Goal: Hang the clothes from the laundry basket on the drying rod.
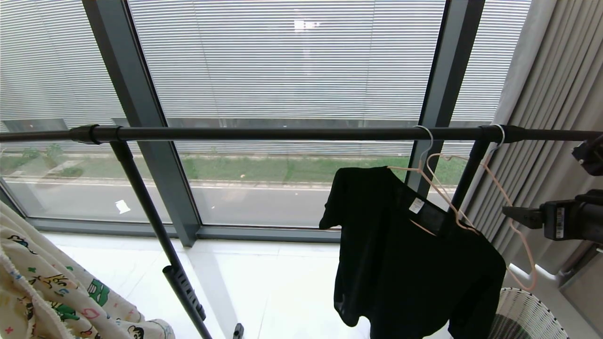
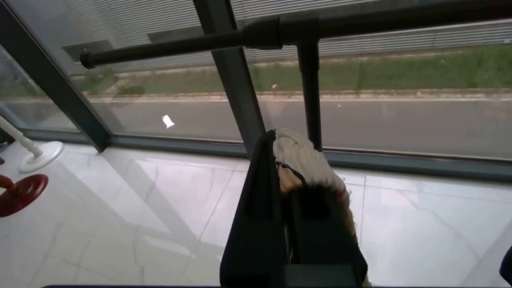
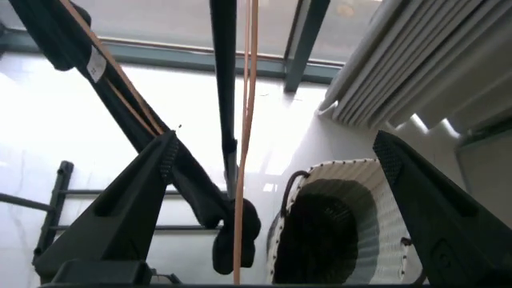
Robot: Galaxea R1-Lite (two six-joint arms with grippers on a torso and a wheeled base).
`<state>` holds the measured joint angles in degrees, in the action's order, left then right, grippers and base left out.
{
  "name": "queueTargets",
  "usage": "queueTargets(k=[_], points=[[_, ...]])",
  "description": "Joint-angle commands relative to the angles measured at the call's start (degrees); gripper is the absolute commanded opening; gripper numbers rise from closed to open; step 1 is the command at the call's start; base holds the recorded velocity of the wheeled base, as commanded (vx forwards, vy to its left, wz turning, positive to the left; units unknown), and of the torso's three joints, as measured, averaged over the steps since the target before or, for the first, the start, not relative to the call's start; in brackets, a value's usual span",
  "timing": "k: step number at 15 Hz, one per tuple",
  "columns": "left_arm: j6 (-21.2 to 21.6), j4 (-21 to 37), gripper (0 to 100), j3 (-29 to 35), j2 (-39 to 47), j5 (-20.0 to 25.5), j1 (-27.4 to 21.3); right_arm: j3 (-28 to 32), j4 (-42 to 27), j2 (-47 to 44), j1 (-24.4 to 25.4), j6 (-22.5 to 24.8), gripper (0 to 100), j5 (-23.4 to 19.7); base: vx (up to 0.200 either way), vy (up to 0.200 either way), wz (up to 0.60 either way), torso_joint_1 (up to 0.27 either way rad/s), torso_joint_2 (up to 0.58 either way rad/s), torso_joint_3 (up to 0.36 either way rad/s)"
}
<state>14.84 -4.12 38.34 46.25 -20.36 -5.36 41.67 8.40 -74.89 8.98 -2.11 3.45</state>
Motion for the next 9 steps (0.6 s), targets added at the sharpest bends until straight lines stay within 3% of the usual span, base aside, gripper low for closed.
queueTargets(k=[1, 9], points=[[0.1, 0.0, 0, 0.1, 0.0, 0.0, 0.0, 0.3, 0.7, -5.8, 0.0, -0.3, 100, 0.0, 0.0, 0.0, 0.0, 0.0, 0.0, 0.0], [1.2, 0.0, 0, 0.4, 0.0, 0.0, 0.0, 0.0, 3.9, -8.3, 0.0, -0.6, 100, -2.0, 0.0, 0.0, 0.0, 0.0, 0.0, 0.0]])
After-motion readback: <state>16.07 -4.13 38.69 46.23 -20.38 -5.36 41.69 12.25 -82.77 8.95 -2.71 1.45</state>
